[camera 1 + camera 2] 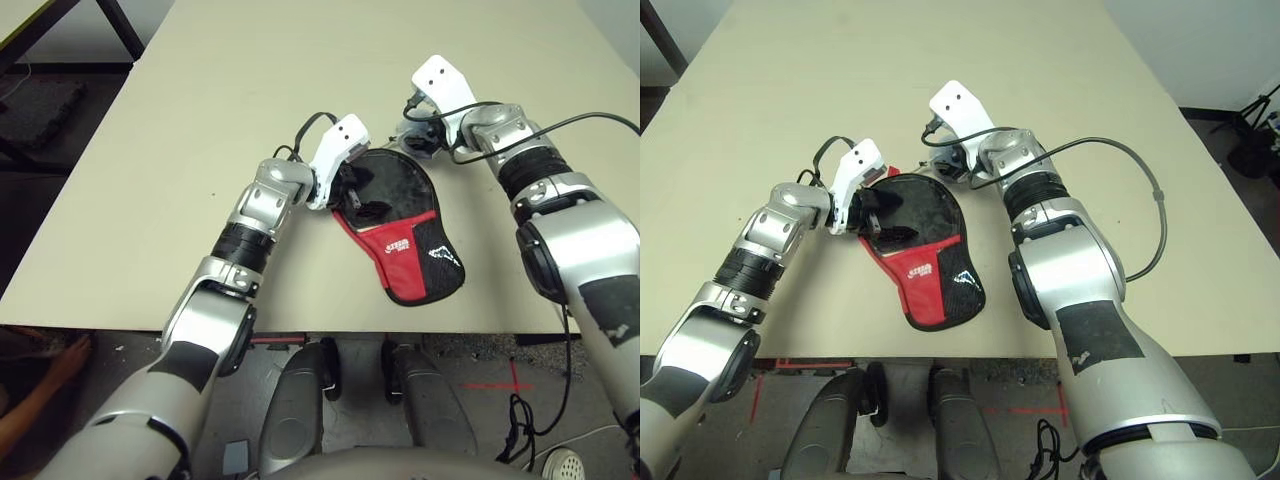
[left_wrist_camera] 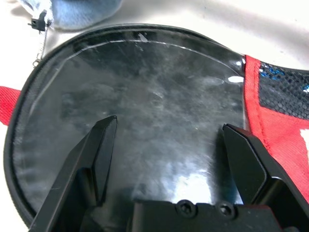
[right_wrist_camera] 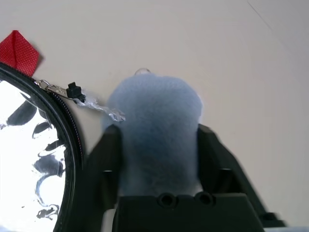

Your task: Store the ping-pong paddle in its case and zip it.

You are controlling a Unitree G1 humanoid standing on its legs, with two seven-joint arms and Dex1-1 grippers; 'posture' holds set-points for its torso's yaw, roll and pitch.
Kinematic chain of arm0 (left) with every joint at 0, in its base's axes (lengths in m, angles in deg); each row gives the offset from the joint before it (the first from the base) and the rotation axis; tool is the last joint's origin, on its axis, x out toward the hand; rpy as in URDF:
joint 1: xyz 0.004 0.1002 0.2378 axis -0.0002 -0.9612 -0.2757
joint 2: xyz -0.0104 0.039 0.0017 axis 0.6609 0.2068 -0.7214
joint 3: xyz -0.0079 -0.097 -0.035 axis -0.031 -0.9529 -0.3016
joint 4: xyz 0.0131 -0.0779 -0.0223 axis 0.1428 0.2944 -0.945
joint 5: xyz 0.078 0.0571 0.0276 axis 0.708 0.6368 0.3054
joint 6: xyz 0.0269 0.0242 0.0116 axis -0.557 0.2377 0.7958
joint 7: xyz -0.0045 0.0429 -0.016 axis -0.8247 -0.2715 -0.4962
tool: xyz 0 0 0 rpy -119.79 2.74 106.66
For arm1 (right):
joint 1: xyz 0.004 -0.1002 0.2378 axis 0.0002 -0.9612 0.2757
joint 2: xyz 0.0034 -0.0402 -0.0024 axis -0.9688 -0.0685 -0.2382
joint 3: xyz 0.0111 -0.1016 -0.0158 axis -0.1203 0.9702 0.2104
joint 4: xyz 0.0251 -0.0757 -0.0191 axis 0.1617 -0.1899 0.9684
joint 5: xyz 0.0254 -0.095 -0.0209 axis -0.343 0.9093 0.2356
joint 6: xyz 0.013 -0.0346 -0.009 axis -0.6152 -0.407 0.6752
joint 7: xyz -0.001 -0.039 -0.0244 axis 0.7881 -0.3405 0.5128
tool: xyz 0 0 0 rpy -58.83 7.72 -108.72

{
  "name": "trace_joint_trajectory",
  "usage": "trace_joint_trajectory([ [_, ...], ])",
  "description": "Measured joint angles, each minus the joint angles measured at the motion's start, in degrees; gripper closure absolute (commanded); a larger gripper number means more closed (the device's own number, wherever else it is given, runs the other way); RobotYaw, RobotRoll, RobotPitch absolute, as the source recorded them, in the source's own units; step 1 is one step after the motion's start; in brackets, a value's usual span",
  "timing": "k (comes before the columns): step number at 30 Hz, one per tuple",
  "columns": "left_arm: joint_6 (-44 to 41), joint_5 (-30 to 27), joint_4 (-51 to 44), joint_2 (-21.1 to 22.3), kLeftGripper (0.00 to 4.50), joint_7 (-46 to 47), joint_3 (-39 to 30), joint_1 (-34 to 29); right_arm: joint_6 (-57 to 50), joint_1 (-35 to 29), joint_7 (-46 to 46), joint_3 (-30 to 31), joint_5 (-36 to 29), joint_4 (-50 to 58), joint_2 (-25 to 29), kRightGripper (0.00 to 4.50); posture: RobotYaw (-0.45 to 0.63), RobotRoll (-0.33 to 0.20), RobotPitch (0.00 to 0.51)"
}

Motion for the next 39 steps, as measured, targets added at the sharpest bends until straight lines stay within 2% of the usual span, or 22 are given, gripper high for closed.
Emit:
trace_joint_trajectory([
  [4, 0.86, 0.56, 2.23, -1.14, 0.0, 1.3, 0.93, 1.06, -0.03, -0.01, 0.61, 0.01, 1.15, -0.01, 0.04, 3.85, -0.01, 0.0, 0.195],
  [6, 1.57, 0.59, 3.65, -1.69, 0.0, 1.72, 1.4, 1.69, -0.11, -0.02, 0.86, 0.01, 1.86, 0.0, 0.12, 4.3, -0.02, 0.0, 0.196],
  [7, 1.96, 0.65, 4.3, -2.09, 0.0, 2.05, 1.52, 2.14, -0.19, -0.04, 1.14, 0.01, 2.09, 0.04, 0.28, 4.39, -0.03, 0.0, 0.197],
  [12, 3.6, 0.72, 7.83, -3.77, 0.0, 2.68, 1.91, 3.93, -3.26, -1.63, 5.19, 0.07, 2.65, 3.52, 2.8, 4.4, -0.05, 0.0, 0.205],
  [15, 4.6, 0.7, 9.06, -3.99, 0.0, 2.67, 2.09, 4.3, -6.94, -4.64, 9.11, 0.25, 2.68, 9.81, 5.27, 4.4, -0.07, 0.0, 0.209],
  [19, 5.64, 0.62, 10.75, -4.51, 0.0, 2.59, 2.42, 4.86, -14.88, -12.13, 14.62, 0.89, 2.67, 25.74, 10.29, 4.4, -0.09, 0.0, 0.21],
  [26, 6.97, 0.59, 12.78, -4.9, 0.0, 2.25, 2.56, 5.67, -34.37, -29.36, 22.12, 0.89, 1.53, 60.33, 23.19, 4.4, -0.12, 0.0, 0.216],
  [32, 8.24, 0.59, 14.48, -5.13, 0.0, 2.55, 2.33, 6.35, -47.7, -39.38, 23.43, -1.07, -2.54, 78.91, 30.47, 4.4, -0.14, 0.0, 0.22],
  [39, 9.4, 0.56, 16.33, -5.82, 0.0, 2.57, 2.27, 7.08, -55.8, -47.42, 23.9, -3.67, -9.47, 92.14, 38.17, 4.4, -0.16, 0.0, 0.22],
])
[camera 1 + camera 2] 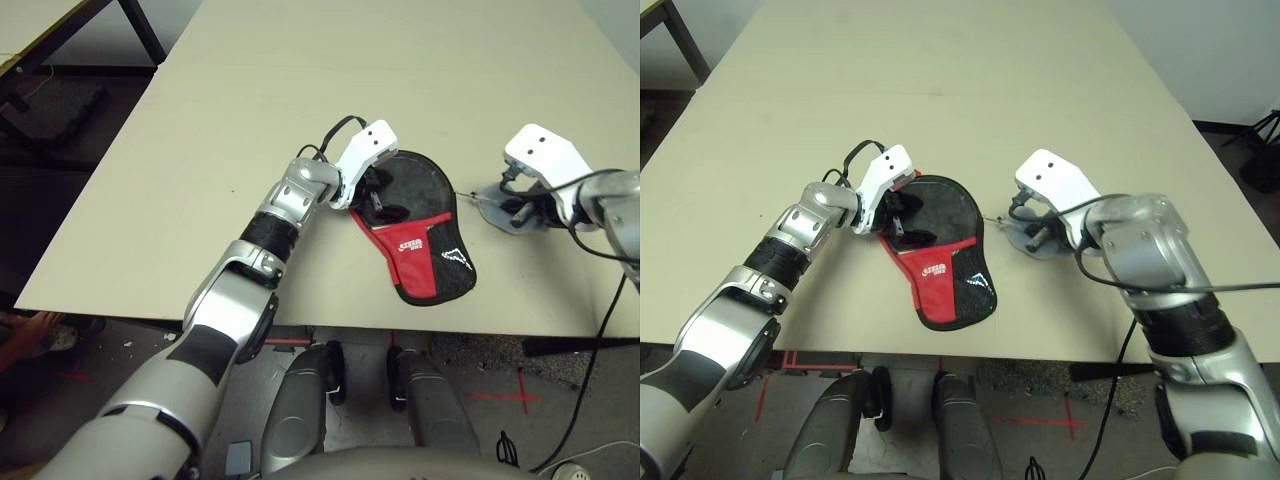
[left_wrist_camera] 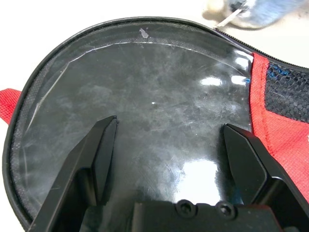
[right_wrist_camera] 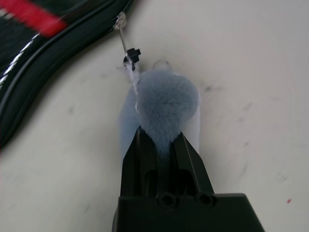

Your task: Store the ping-pong paddle in its case and zip it.

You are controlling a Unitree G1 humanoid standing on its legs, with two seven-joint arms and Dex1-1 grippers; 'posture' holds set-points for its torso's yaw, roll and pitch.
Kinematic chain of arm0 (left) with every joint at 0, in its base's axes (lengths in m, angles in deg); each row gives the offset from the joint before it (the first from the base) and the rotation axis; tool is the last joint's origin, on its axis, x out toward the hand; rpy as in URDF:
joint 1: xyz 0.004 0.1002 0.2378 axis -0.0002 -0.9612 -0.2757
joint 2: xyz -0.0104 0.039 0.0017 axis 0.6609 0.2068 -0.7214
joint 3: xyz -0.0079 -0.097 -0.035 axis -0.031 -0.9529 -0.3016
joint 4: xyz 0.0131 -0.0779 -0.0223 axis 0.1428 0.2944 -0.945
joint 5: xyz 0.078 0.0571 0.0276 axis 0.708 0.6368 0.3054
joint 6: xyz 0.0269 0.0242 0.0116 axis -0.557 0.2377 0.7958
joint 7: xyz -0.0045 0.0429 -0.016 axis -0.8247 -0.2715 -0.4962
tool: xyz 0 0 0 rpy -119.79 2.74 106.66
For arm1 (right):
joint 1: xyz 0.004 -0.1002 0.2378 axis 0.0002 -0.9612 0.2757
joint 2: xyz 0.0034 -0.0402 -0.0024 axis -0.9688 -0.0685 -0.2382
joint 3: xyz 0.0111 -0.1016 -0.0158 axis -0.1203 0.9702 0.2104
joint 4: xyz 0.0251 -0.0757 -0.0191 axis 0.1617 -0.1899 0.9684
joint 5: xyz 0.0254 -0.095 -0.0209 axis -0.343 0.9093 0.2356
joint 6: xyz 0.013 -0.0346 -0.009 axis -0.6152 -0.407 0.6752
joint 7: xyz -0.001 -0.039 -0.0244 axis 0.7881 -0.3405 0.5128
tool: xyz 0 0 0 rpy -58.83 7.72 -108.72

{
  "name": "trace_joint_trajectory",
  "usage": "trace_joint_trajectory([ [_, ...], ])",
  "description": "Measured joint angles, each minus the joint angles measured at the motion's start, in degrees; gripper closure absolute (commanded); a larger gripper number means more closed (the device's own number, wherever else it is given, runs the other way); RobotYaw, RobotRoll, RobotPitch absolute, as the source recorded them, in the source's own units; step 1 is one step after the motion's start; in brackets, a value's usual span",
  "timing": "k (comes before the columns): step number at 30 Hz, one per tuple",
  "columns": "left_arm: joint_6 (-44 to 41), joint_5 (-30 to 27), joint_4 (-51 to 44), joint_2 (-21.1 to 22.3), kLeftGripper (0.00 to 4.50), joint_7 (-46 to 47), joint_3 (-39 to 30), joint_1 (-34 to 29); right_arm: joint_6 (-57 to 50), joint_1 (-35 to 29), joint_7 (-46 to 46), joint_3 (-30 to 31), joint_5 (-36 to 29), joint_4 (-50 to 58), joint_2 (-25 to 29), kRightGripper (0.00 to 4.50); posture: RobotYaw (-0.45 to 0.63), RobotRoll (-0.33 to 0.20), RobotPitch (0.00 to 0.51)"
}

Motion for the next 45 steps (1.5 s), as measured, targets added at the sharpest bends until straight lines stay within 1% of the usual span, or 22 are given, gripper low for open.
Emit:
trace_joint_trajectory([
  [2, 0.34, -0.02, 0.85, -0.24, 0.0, 0.01, 0.0, 0.45, -1.46, -1.71, 0.19, -0.39, -2.0, 2.88, 1.97, 4.4, -0.17, 0.0, 0.219],
  [6, 1.1, -0.02, 2.15, -0.67, 0.0, 0.08, -0.08, 1.13, -4.62, -8.23, 1.96, -2.94, -8.28, 11.69, 8.9, 4.4, -0.17, 0.0, 0.219],
  [10, 1.72, -0.05, 3.15, -0.9, 0.0, 0.06, -0.1, 1.43, -6.82, -12.88, 2.62, -5.67, -13.73, 17.62, 12.54, 4.4, -0.19, 0.0, 0.22],
  [13, 2.32, -0.04, 3.75, -0.91, 0.0, 0.04, -0.15, 1.87, -7.77, -14.65, 2.61, -7.18, -17.06, 19.57, 13.56, 4.4, -0.19, 0.0, 0.221],
  [16, 2.9, -0.02, 4.39, -0.94, 0.0, 0.07, -0.39, 2.04, -7.93, -14.25, 0.91, -7.27, -18.33, 19.01, 12.9, 4.4, -0.19, 0.0, 0.221],
  [20, 4.26, -0.18, 4.97, -1.4, 0.0, -0.69, -0.65, 2.36, -6.71, -11.23, -2.09, -5.24, -18.8, 15.57, 11.1, 4.4, -0.19, 0.0, 0.219],
  [24, 5.92, -0.86, 4.26, -1.76, 0.0, -5.66, -0.43, 2.7, -5.14, -8.73, -3.49, -2.82, -19.03, 13.18, 10.39, 4.4, -0.19, 0.0, 0.214],
  [27, 6.12, -1.52, 0.95, -1.54, 0.0, -10.2, -0.35, 2.98, -4.12, -7.84, -3.99, -1.9, -19.13, 12.0, 9.71, 4.4, -0.18, 0.0, 0.211],
  [29, 5.69, -2.12, -1.33, -0.88, 0.0, -12.85, 0.12, 2.98, -3.5, -7.29, -4.2, -1.19, -19.15, 11.33, 9.57, 4.4, -0.19, 0.0, 0.21],
  [32, 4.83, -1.87, -2.24, 0.1, 0.0, -14.89, 1.4, 2.33, -2.8, -6.38, -4.38, -0.21, -19.15, 10.57, 9.37, 4.4, -0.19, 0.0, 0.207],
  [37, 4.86, 0.62, -0.88, 0.56, 0.0, -14.14, 3.95, 0.2, -2.26, -5.13, -4.62, 0.99, -19.1, 9.52, 9.22, 4.4, -0.19, 0.0, 0.207],
  [39, 5.84, 1.92, 0.1, 0.45, 0.0, -12.83, 4.59, 0.26, -1.97, -4.49, -4.94, 2.04, -19.03, 9.14, 9.14, 4.4, -0.19, 0.0, 0.208],
  [45, 6.59, 2.86, 3.3, -0.71, 0.0, -11.21, 4.91, 1.24, -1.95, -4.34, -5.08, 2.5, -19.26, 9.22, 9.31, 4.4, -0.19, 0.0, 0.214],
])
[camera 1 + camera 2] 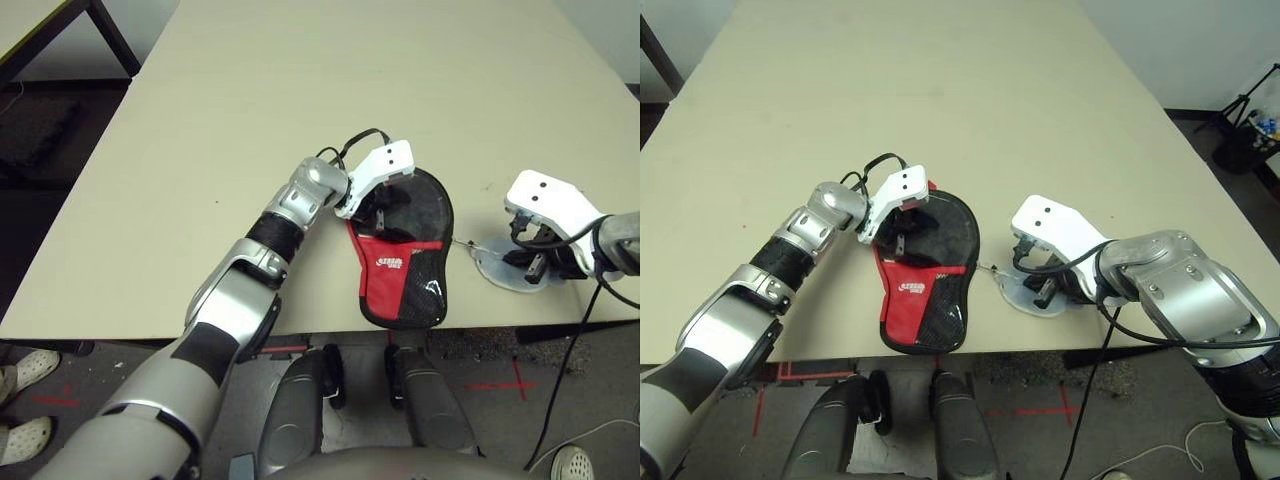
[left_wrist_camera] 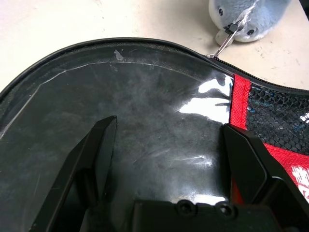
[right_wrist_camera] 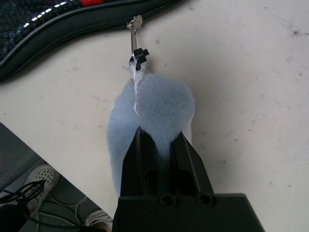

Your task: Store the ping-pong paddle in its case and zip it.

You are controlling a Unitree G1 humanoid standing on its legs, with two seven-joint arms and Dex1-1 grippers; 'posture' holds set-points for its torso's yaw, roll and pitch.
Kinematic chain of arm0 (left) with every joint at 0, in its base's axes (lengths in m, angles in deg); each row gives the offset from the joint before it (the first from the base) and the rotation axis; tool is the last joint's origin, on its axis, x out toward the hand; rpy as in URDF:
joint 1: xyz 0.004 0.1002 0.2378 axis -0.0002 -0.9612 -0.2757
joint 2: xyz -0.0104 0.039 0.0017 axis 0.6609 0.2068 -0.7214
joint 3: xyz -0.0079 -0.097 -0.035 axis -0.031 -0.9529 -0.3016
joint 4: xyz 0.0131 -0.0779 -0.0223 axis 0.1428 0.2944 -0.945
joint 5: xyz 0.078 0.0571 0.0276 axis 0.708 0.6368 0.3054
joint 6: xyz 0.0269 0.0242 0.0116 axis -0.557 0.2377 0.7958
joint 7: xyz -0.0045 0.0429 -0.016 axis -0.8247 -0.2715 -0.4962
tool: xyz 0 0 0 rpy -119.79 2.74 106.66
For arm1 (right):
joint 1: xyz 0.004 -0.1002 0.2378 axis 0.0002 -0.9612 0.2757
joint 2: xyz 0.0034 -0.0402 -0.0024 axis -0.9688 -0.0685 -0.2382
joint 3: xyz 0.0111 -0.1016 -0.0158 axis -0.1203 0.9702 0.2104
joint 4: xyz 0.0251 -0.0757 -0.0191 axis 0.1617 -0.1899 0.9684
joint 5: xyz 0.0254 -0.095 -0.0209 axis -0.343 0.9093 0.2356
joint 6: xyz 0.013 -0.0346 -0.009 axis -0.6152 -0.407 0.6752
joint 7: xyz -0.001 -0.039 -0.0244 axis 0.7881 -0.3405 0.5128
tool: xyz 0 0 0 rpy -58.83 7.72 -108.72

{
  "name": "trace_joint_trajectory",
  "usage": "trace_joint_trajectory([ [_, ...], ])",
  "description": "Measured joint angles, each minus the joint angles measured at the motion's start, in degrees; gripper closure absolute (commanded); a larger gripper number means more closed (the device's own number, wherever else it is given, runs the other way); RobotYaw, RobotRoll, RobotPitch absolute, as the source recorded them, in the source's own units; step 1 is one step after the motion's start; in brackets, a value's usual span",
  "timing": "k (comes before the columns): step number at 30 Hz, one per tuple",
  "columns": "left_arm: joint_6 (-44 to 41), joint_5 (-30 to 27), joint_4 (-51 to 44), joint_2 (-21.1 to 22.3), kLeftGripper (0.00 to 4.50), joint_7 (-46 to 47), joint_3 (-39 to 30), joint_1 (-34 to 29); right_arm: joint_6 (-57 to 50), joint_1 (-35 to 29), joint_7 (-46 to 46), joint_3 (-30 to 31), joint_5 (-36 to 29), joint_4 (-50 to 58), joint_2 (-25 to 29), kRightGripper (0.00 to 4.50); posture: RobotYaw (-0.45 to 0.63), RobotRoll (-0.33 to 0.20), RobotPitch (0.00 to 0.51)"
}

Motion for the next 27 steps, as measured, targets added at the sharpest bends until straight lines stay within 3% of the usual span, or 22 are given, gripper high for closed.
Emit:
trace_joint_trajectory([
  [4, -0.08, 0.41, 1.43, -1.02, 0.0, 0.12, 0.03, 0.79, -0.04, -2.27, 0.8, -0.61, -1.66, 3.43, 2.97, 4.4, -0.2, 0.0, 0.22],
  [10, 0.35, 0.42, 3.09, -2.81, 0.0, 0.62, 0.04, 1.56, -0.21, -11.06, 3.43, -6.07, -8.03, 13.06, 10.7, 4.41, -0.22, 0.0, 0.225],
  [16, 1.19, 0.42, 4.27, -3.57, 0.0, 0.64, 0.0, 2.31, -0.61, -15.38, 3.91, -10.39, -12.49, 16.48, 14.07, 4.42, -0.23, 0.0, 0.227],
  [20, 1.75, 0.42, 5.28, -3.68, 0.0, 0.99, -0.21, 2.8, -0.58, -14.25, 3.64, -9.95, -13.73, 16.25, 12.77, 4.42, -0.24, 0.0, 0.229],
  [27, 4.55, 1.32, 6.28, -3.37, 0.0, -0.64, -0.12, 3.64, 1.6, -8.2, 2.2, -1.9, -10.67, 11.62, 9.38, 4.42, -0.23, 0.0, 0.233],
])
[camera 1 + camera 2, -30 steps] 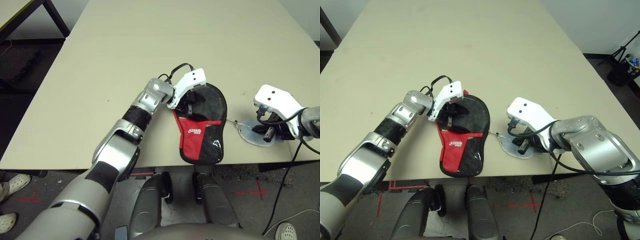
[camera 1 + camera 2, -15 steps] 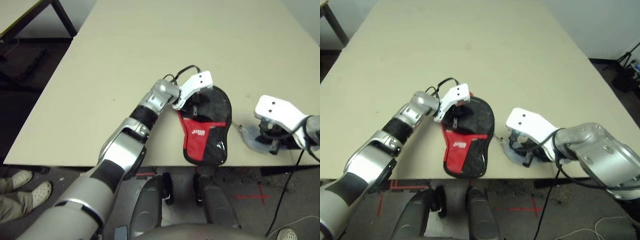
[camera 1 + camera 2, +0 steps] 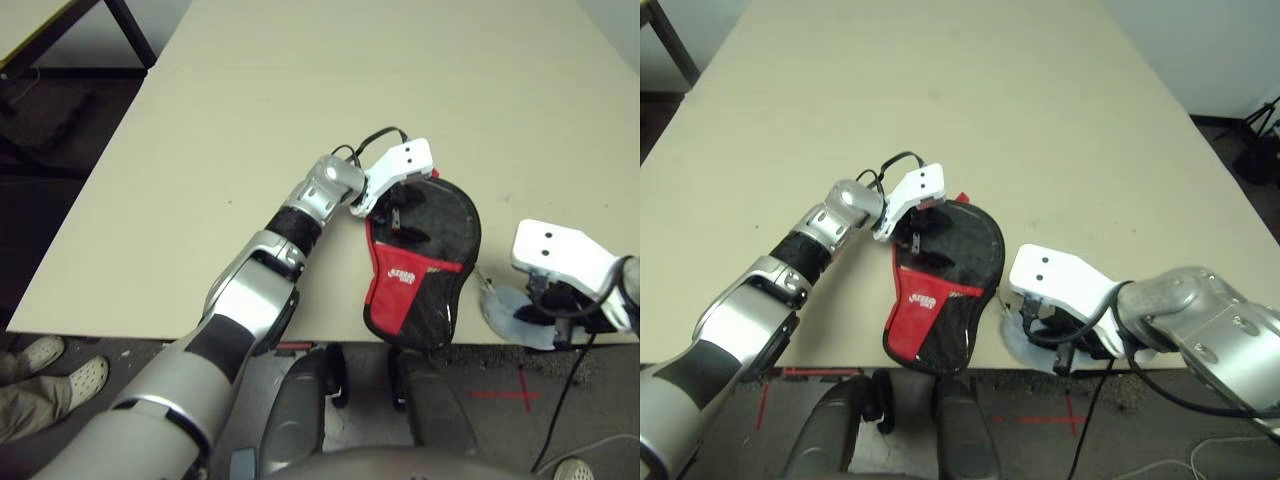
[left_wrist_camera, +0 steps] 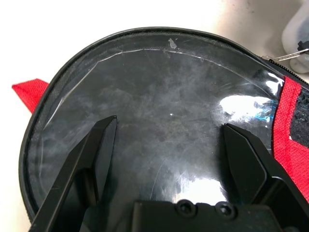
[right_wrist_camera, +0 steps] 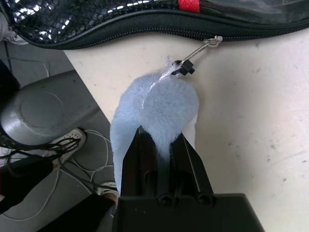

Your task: Store the ping-pong paddle in its case and zip it.

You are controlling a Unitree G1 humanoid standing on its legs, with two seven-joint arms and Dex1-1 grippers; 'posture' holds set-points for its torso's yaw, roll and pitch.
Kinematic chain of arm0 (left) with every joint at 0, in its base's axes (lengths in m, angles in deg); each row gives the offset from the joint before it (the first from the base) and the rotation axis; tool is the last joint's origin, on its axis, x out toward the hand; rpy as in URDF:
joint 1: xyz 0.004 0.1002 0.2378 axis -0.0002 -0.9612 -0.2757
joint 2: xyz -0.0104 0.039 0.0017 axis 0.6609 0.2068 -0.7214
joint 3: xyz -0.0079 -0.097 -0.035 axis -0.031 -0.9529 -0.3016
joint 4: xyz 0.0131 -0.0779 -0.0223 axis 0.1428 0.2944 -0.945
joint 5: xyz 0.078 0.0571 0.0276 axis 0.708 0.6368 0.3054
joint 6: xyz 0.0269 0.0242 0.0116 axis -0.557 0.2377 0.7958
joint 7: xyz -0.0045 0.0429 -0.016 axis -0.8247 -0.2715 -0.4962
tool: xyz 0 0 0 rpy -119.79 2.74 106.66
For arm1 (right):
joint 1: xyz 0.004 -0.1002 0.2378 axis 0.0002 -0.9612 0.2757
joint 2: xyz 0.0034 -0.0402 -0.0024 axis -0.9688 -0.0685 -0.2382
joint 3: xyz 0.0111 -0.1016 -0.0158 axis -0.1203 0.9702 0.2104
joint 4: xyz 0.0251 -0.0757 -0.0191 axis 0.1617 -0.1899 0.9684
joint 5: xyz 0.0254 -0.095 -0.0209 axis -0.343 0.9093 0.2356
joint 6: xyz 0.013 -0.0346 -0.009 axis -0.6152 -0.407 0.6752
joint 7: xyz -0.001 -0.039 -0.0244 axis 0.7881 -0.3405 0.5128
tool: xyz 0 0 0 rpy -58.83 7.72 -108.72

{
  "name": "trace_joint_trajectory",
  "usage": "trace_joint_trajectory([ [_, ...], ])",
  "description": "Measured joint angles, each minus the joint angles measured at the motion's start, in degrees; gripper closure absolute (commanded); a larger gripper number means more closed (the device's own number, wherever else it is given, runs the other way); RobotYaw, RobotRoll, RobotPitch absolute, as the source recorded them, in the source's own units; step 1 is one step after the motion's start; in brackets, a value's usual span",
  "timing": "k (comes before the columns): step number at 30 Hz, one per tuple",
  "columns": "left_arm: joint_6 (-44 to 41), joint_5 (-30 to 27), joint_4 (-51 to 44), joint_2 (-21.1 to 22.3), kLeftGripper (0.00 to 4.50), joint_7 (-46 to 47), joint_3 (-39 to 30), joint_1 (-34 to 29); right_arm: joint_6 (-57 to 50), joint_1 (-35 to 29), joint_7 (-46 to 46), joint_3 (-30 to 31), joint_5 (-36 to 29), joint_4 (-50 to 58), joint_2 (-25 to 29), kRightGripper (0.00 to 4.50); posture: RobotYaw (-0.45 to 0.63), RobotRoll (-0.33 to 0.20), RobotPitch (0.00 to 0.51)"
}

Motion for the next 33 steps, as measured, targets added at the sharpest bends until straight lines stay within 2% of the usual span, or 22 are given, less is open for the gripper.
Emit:
trace_joint_trajectory([
  [9, 0.83, 2.62, 0.27, 0.51, 0.0, -6.06, 2.46, 2.61, 3.42, 5.3, 3.78, 6.46, 3.75, -2.22, 0.0, 4.42, -0.23, 0.0, 0.237],
  [17, 0.87, 4.42, 4.41, -1.41, 0.0, -5.44, 2.52, 4.88, 3.91, 5.47, 6.62, 8.49, 4.35, 1.63, 2.57, 4.42, -0.25, 0.0, 0.249],
  [28, 1.81, 4.65, 6.17, -3.57, 0.0, -5.04, 2.4, 5.6, 10.43, 9.14, 14.85, 17.1, 12.46, 5.71, 4.67, 4.42, -0.27, 0.0, 0.256],
  [33, 1.92, 4.65, 6.32, -3.79, 0.0, -4.81, 2.22, 5.59, 10.98, 9.95, 17.99, 18.99, 14.79, 6.98, 4.54, 4.42, -0.26, 0.0, 0.257],
])
